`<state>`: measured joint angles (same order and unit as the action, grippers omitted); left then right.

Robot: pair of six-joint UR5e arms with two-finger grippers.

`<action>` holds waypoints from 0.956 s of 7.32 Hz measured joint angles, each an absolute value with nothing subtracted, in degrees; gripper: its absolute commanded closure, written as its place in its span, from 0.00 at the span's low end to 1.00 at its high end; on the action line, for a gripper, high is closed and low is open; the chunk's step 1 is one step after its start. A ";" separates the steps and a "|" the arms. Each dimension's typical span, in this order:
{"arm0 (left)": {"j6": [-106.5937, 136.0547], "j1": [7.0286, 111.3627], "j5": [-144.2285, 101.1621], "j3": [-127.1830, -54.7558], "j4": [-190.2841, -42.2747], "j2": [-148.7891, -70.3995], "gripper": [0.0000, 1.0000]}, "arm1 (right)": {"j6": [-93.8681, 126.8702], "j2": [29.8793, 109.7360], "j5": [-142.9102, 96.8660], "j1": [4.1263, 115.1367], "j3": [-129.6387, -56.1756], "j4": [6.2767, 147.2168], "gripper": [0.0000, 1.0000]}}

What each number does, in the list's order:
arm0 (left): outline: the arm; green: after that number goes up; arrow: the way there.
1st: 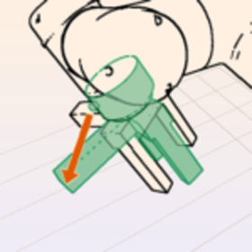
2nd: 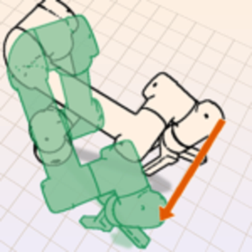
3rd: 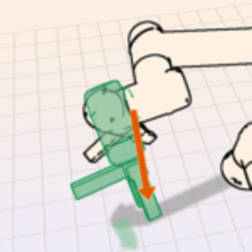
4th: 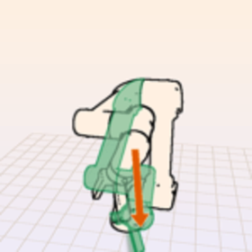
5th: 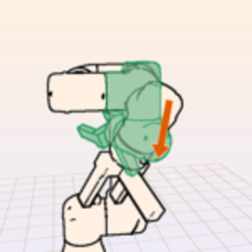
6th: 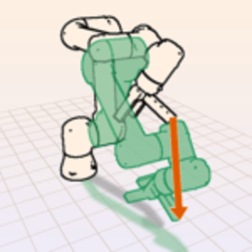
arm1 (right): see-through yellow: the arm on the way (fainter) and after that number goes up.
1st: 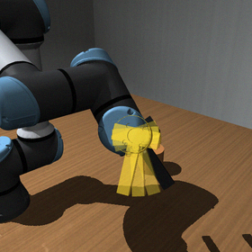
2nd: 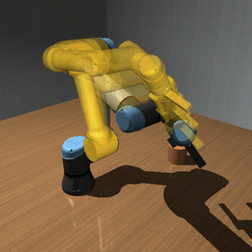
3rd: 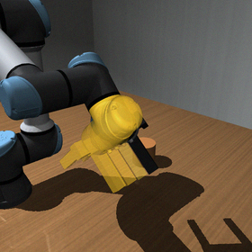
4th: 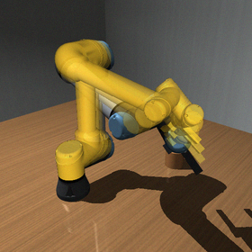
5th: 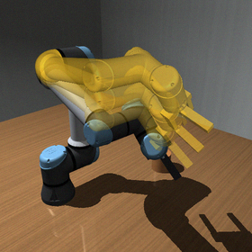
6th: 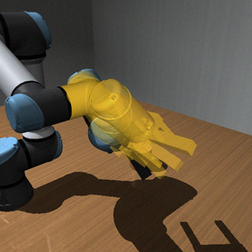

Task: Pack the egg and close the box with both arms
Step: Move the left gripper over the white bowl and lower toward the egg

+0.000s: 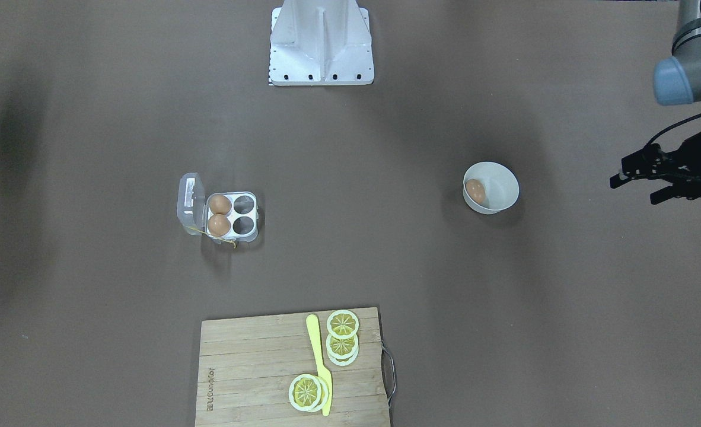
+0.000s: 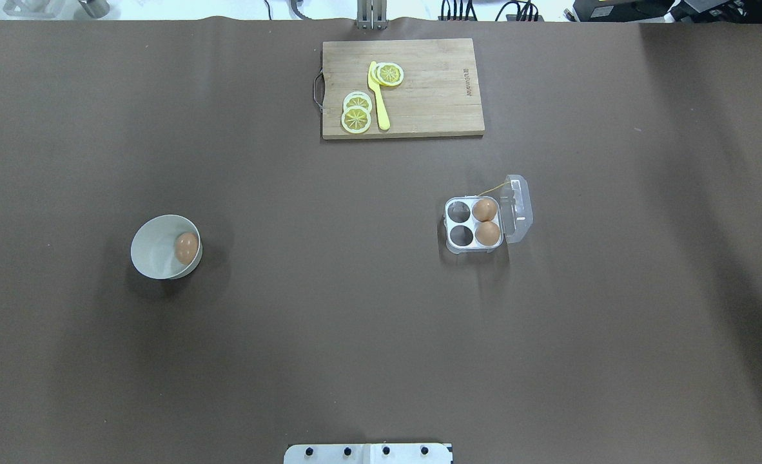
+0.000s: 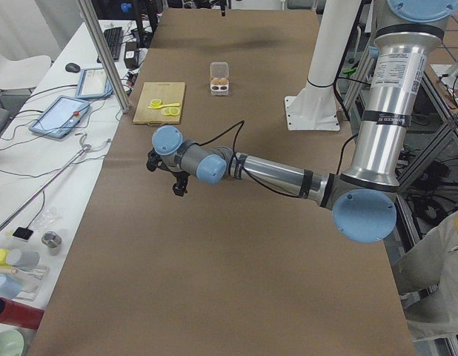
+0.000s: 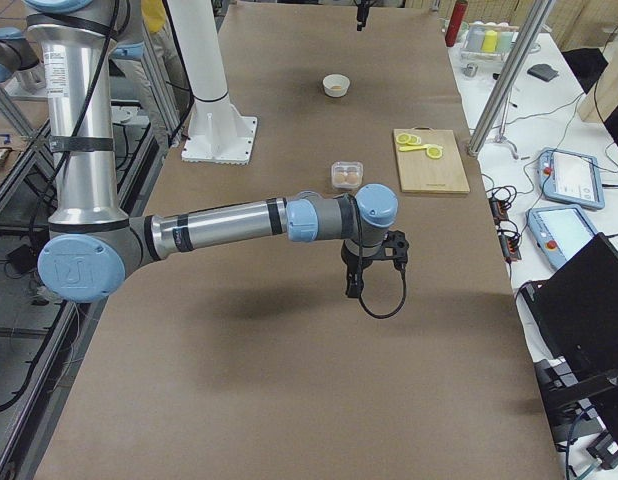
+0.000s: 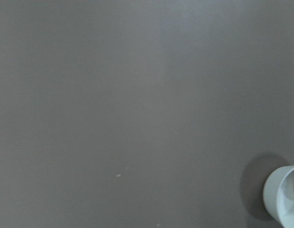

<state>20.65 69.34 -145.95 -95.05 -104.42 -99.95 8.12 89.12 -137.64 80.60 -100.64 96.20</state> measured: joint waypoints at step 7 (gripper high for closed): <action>49.00 52.84 -133.79 -97.08 -117.42 -104.61 0.03 | 8.09 89.35 -137.58 80.60 -100.57 96.15 0.00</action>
<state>49.00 52.84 -133.79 -97.08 -117.42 -104.61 8.09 89.35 -137.58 80.60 -100.57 96.15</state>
